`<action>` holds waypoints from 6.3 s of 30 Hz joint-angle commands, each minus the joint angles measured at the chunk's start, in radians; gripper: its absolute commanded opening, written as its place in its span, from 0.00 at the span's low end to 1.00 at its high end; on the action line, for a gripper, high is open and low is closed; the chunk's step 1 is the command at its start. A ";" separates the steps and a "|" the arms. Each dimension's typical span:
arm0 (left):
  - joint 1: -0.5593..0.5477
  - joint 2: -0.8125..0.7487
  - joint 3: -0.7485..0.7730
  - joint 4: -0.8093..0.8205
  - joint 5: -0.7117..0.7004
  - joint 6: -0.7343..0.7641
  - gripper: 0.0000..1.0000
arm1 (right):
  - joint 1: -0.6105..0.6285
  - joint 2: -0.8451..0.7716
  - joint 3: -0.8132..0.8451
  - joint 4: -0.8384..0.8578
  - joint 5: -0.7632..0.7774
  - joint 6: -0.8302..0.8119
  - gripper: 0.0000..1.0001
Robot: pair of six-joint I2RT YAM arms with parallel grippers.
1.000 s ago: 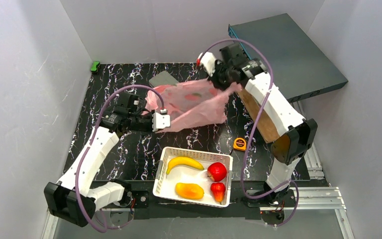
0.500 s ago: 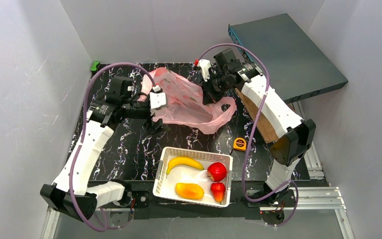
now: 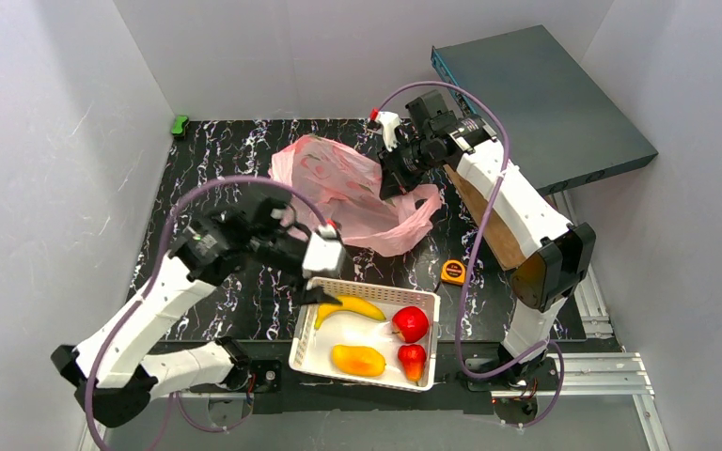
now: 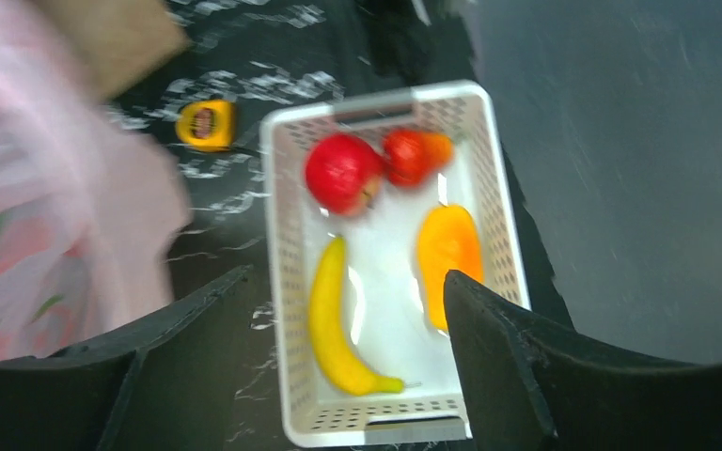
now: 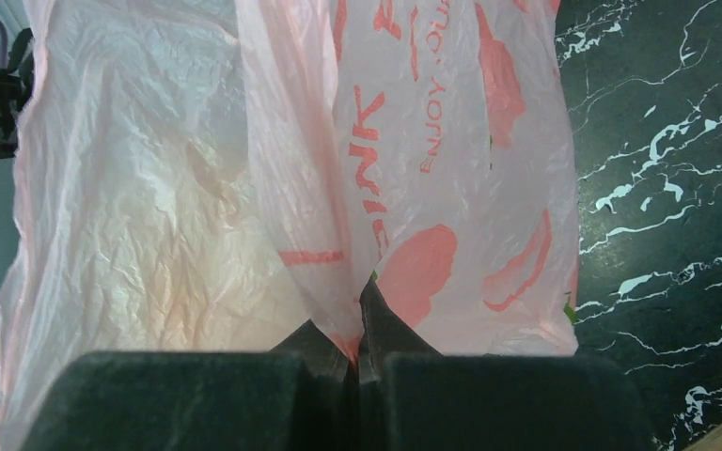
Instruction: Place the fake fruits into the plastic bag and tie a complex knot
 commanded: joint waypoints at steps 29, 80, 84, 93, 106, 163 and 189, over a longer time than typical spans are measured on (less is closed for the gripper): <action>-0.506 0.296 -0.636 0.490 -0.544 -0.157 0.63 | -0.016 -0.008 -0.005 0.008 -0.047 -0.017 0.01; 0.226 0.222 -0.221 0.352 -0.535 0.097 0.05 | -0.014 -0.045 -0.056 0.032 -0.480 0.098 0.01; 0.248 0.267 -0.211 0.345 -0.537 0.123 0.34 | -0.017 -0.025 -0.067 0.036 -0.447 0.082 0.01; 0.282 0.510 -0.052 0.274 -0.480 0.013 0.50 | -0.078 0.066 -0.135 0.089 -0.270 0.014 0.01; 0.284 0.521 0.185 0.166 -0.373 -0.167 0.98 | -0.078 0.018 -0.252 0.244 -0.042 -0.007 0.01; -0.246 0.279 -0.680 0.507 -0.562 0.068 0.43 | -0.015 -0.166 -0.384 0.284 0.038 -0.074 0.01; 0.164 0.259 -0.088 0.390 -0.451 -0.113 0.00 | -0.017 -0.118 -0.318 0.273 0.035 -0.085 0.01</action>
